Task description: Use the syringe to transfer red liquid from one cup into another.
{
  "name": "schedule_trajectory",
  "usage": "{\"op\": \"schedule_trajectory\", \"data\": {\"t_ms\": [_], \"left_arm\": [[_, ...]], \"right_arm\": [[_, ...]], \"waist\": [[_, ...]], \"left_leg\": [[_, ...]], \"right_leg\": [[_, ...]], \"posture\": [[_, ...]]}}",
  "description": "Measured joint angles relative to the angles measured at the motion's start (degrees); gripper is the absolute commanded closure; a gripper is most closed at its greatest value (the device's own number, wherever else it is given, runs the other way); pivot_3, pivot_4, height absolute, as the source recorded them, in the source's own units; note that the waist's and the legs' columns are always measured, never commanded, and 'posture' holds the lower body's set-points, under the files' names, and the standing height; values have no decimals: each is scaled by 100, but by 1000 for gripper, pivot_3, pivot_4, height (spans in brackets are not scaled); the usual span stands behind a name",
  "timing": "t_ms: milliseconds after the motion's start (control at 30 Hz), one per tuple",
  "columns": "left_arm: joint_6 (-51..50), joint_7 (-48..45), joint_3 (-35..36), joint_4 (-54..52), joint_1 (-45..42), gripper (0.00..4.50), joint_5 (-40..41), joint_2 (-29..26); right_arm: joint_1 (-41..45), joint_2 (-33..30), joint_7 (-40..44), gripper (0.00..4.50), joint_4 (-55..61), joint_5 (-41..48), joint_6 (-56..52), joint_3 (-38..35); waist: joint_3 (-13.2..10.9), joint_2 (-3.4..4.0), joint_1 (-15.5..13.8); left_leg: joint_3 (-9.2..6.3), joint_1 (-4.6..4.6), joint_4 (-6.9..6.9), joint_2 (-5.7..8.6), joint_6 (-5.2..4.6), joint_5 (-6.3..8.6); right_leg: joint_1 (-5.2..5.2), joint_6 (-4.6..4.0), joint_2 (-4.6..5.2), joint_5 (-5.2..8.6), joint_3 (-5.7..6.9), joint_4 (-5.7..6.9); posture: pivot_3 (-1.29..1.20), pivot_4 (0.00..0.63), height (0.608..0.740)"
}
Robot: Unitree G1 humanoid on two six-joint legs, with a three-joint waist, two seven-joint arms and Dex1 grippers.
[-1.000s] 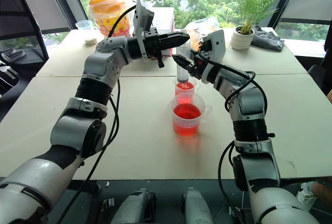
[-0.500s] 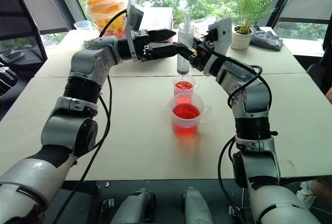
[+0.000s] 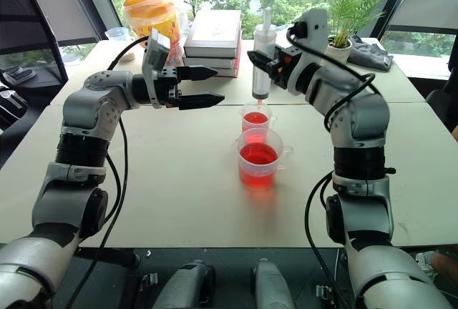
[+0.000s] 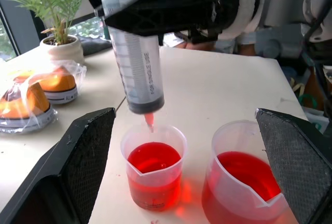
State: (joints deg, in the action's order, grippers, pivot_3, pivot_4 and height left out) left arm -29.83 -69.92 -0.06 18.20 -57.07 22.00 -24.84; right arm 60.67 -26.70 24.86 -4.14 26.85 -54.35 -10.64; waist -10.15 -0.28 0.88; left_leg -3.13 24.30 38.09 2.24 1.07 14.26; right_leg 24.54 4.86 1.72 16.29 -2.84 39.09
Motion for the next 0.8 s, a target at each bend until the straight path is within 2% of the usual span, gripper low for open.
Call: {"op": "schedule_trajectory", "data": {"t_ms": [133,300,467,633,800], "left_arm": [[-59,69,-19,-216,365,57,28,-73],[-125,220,-24,-567,588,57,134,-51],[-204,361,-24,-800,699,57,250,-5],[-242,460,-33,-944,908,57,253,0],[-320,547,-41,-1133,927,57,279,-12]], "right_arm": [[934,-968,-279,2975,-531,38,-1705,-235],[1075,-1833,25,2975,-972,31,-3088,458],[773,-2196,351,2975,-1561,-62,-3400,1104],[358,-2158,597,2975,-2921,-485,-3109,1767],[334,-2115,975,2975,-3513,-884,-2525,2311]], "waist": [[0,0,-23],[0,0,-1],[0,0,4],[-1,1,4],[-1,1,19]], "left_leg": [[-1,6,-7,1,-1,1],[3,8,-10,1,-2,1],[5,7,-8,0,-2,1],[12,8,-5,1,-3,1],[12,7,-5,0,-3,1]], "right_leg": [[1,-1,7,1,2,-11],[1,-2,8,1,0,-19],[-1,-1,7,1,0,-17],[2,-1,5,0,-2,-14],[4,-1,0,0,-2,-12]], "posture": [[0,150,740],[0,150,740],[0,150,740],[0,150,740],[0,150,740]]}}
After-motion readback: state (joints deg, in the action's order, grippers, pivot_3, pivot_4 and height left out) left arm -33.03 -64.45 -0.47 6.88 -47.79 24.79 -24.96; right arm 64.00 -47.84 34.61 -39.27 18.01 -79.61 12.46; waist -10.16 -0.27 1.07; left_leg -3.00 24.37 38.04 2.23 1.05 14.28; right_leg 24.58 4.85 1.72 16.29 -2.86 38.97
